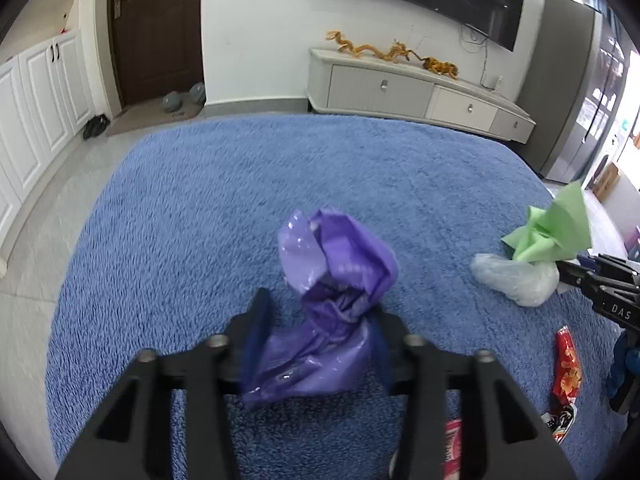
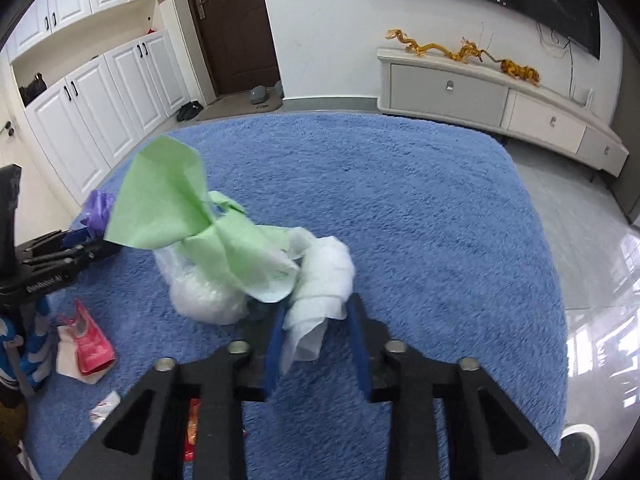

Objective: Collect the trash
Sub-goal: 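Grasp the purple bag with the left tool while the right tool grasps white tissue, then carry the purple bag and tissue over the bin and open both tools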

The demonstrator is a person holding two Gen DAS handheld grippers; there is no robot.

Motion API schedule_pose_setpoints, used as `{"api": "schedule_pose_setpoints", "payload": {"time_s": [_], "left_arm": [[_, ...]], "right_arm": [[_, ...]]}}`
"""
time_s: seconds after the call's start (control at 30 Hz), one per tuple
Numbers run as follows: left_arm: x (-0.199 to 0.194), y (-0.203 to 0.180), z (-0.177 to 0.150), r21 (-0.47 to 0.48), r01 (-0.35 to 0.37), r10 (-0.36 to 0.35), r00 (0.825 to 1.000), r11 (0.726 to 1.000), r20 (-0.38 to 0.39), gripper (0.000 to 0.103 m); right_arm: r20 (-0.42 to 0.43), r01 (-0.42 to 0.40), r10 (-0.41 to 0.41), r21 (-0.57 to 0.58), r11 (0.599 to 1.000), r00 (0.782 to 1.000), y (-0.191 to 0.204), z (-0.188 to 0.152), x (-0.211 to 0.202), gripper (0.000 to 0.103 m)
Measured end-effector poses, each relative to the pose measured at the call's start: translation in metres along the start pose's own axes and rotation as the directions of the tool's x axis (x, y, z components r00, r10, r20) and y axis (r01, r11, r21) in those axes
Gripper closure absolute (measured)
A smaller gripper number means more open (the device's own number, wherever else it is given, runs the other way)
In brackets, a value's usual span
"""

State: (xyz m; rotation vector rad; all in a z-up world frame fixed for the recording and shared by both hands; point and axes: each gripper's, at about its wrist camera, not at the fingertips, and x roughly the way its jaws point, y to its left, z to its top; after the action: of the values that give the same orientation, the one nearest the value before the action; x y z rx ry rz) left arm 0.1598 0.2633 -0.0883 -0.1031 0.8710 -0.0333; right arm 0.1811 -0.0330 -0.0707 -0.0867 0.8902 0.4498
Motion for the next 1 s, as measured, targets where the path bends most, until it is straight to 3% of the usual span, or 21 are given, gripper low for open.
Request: {"api": "schedule_pose_setpoints", "payload": {"time_s": [0.13, 0.53, 1.0], "left_arm": [[-0.007, 0.005, -0.001, -0.022, 0.000, 0.001, 1.000, 1.000, 0.016, 0.080], [-0.062, 0.012, -0.005, -0.071, -0.024, 0.030, 0.995, 0.997, 0.091, 0.082], [-0.157, 0.002, -0.010, -0.060, 0.002, 0.012, 0.974, 0.998, 0.226, 0.082]], "right_arm": [[0.013, 0.050, -0.050, 0.028, 0.998, 0.999, -0.015, -0.005, -0.010, 0.090], [0.055, 0.141, -0.150, 0.144, 0.980, 0.987, -0.054, -0.046, -0.078, 0.092], [0.163, 0.149, -0.185, 0.210, 0.966, 0.969, -0.048, -0.085, -0.173, 0.092]]}}
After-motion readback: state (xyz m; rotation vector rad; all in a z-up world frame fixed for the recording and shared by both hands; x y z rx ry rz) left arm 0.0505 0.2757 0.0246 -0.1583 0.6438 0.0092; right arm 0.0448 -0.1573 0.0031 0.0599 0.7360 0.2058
